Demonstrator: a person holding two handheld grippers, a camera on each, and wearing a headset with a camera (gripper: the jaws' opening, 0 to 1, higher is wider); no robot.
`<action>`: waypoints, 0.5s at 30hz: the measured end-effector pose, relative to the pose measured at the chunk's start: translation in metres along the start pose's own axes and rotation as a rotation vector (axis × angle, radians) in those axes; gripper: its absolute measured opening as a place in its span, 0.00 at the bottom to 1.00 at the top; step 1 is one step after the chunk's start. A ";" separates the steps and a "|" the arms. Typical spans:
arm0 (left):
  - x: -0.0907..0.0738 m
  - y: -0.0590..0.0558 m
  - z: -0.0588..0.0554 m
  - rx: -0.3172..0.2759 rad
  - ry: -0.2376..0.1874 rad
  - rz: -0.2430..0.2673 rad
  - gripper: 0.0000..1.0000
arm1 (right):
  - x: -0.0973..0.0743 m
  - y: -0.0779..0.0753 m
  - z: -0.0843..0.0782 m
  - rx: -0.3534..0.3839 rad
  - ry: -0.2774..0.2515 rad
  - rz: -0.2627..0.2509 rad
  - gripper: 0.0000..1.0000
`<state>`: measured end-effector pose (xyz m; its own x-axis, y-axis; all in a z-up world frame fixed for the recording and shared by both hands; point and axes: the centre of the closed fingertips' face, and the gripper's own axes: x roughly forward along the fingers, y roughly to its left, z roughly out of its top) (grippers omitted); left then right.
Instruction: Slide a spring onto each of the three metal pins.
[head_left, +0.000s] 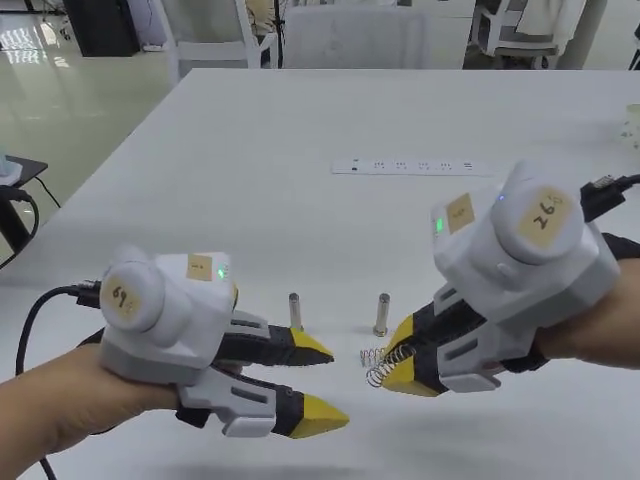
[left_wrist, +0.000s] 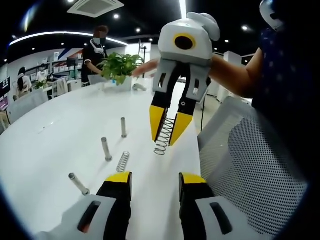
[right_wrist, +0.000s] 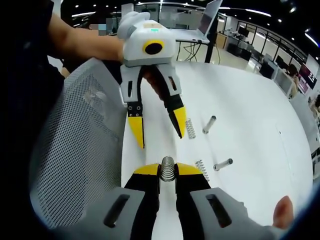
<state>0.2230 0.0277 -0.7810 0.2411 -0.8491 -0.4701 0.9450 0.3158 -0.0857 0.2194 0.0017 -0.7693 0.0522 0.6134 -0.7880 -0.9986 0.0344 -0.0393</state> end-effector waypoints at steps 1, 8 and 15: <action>-0.001 0.002 0.000 -0.004 -0.001 0.006 0.33 | -0.001 -0.001 -0.001 0.001 0.002 -0.001 0.09; -0.011 0.010 -0.004 -0.033 -0.004 0.041 0.41 | -0.005 -0.006 -0.005 0.008 0.007 -0.013 0.09; -0.021 0.018 -0.011 -0.062 -0.008 0.092 0.48 | -0.010 -0.011 -0.009 0.013 0.018 -0.025 0.09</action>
<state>0.2326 0.0558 -0.7820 0.3282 -0.8187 -0.4713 0.9032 0.4181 -0.0973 0.2303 -0.0119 -0.7667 0.0768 0.5982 -0.7977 -0.9969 0.0596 -0.0514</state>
